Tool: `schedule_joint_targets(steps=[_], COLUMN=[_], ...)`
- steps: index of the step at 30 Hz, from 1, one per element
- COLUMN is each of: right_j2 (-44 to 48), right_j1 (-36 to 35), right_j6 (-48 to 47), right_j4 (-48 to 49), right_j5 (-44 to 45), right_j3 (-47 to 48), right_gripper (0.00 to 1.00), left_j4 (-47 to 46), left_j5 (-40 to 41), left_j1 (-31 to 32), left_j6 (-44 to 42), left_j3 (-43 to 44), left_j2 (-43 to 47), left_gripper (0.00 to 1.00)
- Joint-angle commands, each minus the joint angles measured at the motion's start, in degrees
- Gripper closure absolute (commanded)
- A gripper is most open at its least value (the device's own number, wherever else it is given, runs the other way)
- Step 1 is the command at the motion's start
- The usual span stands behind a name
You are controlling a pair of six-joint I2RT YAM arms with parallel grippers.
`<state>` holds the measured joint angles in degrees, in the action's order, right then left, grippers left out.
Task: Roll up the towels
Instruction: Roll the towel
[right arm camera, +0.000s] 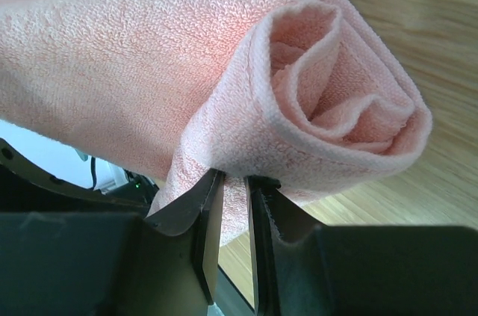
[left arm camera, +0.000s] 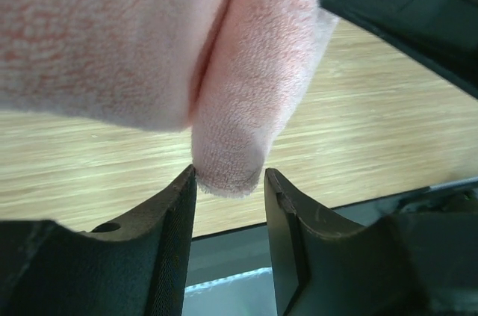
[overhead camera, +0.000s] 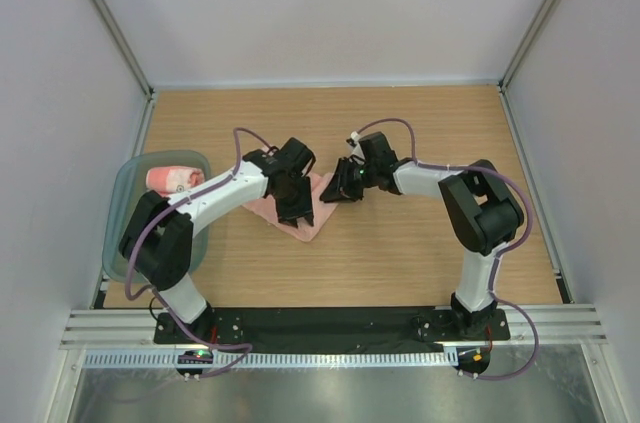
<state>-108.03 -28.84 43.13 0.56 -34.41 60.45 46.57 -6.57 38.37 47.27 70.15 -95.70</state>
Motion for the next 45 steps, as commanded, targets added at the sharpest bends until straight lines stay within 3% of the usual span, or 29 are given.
schedule_joint_targets(steps=[1, 7, 9, 12, 17, 22, 25, 27, 28, 29, 33, 36, 45], right_j2=[-1.7, -3.0, -3.4, -3.9, -4.4, -4.2, -4.3, -4.3, -4.2, -4.1, -3.0, -3.2, -8.1], right_j1=[-1.4, -2.2, -2.4, -2.6, -2.7, -3.9, -4.8, -4.9, -4.9, -4.9, -4.9, -5.0, -7.3], right_j6=[-2.2, -3.1, -3.6, -4.4, -4.6, -4.6, -5.3, -5.2, -5.0, -4.9, -0.3, 1.5, 4.9], right_j4=[-3.4, -5.3, -5.7, -6.9, -7.8, -8.8, -9.8, -10.0, -9.9, -9.4, 0.9, 4.3, 10.6], right_j5=[2.9, 3.4, 3.5, 3.5, 3.5, 3.1, 2.9, 3.3, 3.9, 3.7, -0.3, -0.9, -1.4], right_j3=[2.9, 4.7, 5.0, 5.6, 7.1, 8.8, 10.7, 10.5, 10.3, 9.8, 5.9, 4.0, 5.3], right_gripper=[0.74, 0.74, 0.74, 0.75, 0.74, 0.75, 0.73, 0.65, 0.56, 0.39, 0.2, 0.14, 0.12], left_j4=[4.6, 2.7, -1.1, -10.1, -11.2, -4.7, -6.2, -6.7, -7.8, -8.1, -8.6, -8.6, -8.9], left_j5=[5.0, 4.6, -1.2, -13.4, -20.7, -20.6, -22.0, -22.8, -23.6, -23.8, -24.3, -24.6, -26.0], left_j1=[-0.3, -4.3, -6.9, -14.0, -21.5, -24.0, -24.0, -24.1, -24.1, -24.1, -24.3, -24.8, -25.9], left_j6=[-1.7, 6.0, 6.0, 6.8, 7.1, 3.8, 3.9, 4.1, 4.2, 4.5, 3.9, 3.4, 2.7], left_j3=[0.1, -6.3, -11.4, -18.0, -19.6, -14.5, -15.3, -15.9, -16.3, -16.8, -16.7, -16.6, -17.1], left_j2=[1.0, 4.1, 6.7, 7.8, 6.5, 3.1, 1.7, 1.1, 0.9, 0.7, 0.0, -0.2, -1.2], left_gripper=[0.57, 0.53, 0.36, 0.26, 0.24, 0.23, 0.25, 0.25, 0.25, 0.26, 0.26, 0.27, 0.28])
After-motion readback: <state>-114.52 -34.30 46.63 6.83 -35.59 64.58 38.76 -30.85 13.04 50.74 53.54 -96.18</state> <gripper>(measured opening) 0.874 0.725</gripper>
